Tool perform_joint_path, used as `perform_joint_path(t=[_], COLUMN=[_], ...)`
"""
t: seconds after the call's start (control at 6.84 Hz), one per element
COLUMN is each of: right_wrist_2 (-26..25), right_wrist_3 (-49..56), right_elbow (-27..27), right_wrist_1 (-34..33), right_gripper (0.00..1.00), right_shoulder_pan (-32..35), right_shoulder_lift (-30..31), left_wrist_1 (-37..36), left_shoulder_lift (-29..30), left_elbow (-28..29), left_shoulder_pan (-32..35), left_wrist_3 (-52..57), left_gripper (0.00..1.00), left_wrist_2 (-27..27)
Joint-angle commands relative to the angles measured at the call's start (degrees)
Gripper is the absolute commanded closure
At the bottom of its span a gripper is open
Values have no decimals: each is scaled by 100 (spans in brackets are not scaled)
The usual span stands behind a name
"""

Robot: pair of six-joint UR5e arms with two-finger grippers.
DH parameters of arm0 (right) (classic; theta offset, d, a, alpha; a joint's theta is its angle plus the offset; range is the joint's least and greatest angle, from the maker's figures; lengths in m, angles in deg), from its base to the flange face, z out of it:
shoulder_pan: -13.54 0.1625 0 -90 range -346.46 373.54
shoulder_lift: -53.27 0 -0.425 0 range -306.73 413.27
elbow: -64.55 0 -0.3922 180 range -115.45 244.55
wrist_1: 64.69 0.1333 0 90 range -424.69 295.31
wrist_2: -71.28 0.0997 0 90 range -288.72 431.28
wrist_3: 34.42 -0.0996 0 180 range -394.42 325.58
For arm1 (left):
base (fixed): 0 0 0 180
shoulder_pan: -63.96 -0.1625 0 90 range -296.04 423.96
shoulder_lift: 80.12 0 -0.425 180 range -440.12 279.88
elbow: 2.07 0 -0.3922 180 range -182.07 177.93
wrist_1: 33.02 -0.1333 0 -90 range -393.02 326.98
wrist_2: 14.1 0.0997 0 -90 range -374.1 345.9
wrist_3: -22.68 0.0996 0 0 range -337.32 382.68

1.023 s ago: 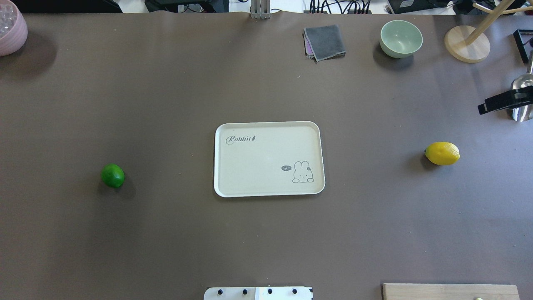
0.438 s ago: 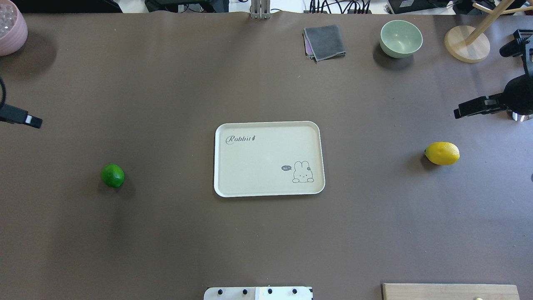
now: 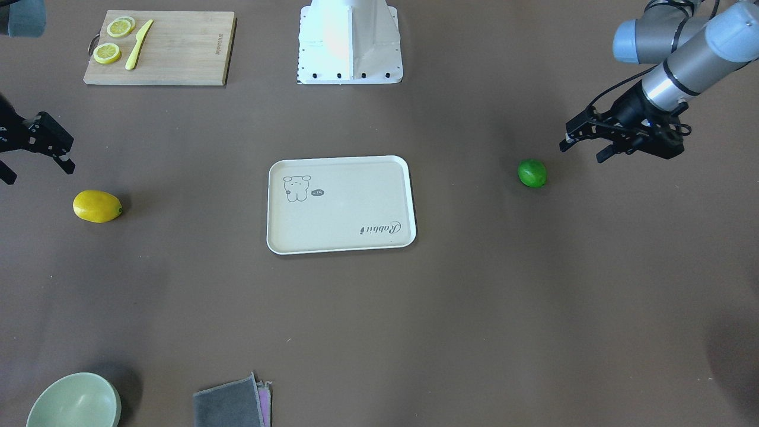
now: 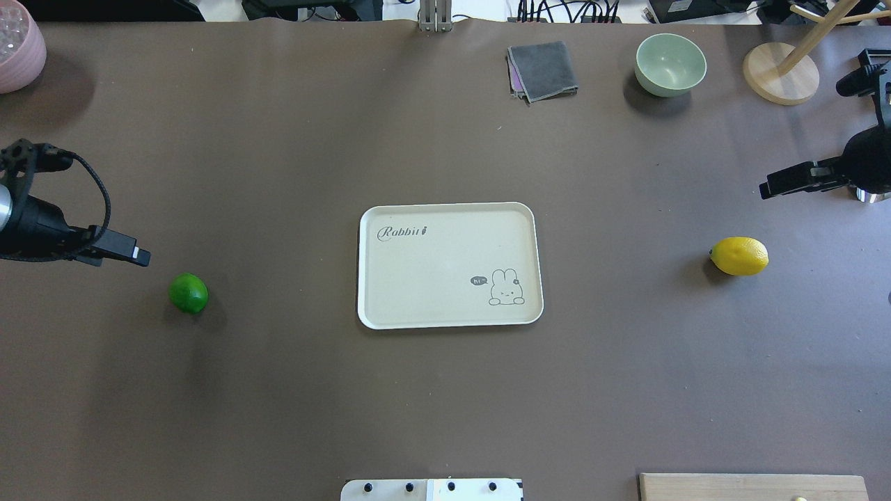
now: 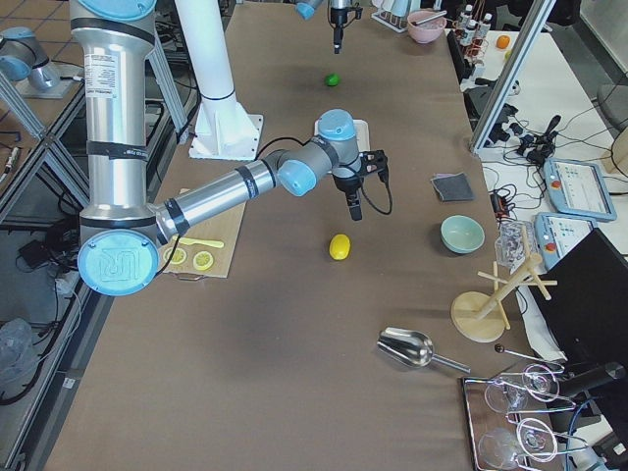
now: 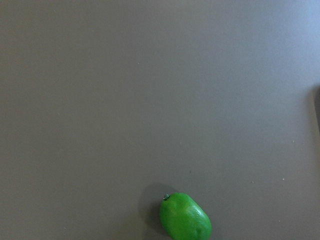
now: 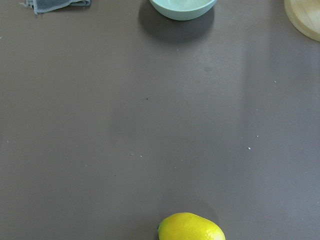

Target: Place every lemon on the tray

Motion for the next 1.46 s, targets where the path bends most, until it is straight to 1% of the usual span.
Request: perform_joint_path(t=[0.0,0.15,0.29,0.58,0.88,1.02,1.17,1.32], right_wrist_2=[7,7,7,7,7,7,7,7], right_wrist_3=[-1,-1,7,7,7,7,7,7], right_elbow=[-1,-1,-1,-10,-19,-19,-19,-19], right_wrist_1=[7,15,15,15,15,15,15,24], right_gripper=[0,0,0,0,0,0,0,0], right_shoulder_pan=[5,-3,5,6,6,6,6,6], right_shoulder_lift=[13,4,4,-5,4,4,4,4], left_wrist_1=[207,216,216,216,216,216,216,216], left_shoulder_lift=[-102,-42,63,126,441,451,460,469], left_elbow=[34,51,52,130,446,473,465,500], left_shoulder_pan=[-769,-1041,-1140,-1141,-1167,-1237,-1359,-1447], left_wrist_3=[-320,-626,-716,-717,-717,-708,-699,-673], left_gripper=[1,1,1,1,1,3,12,51], left_wrist_2=[939,1203,1328,1373,1487,1505,1792,1864])
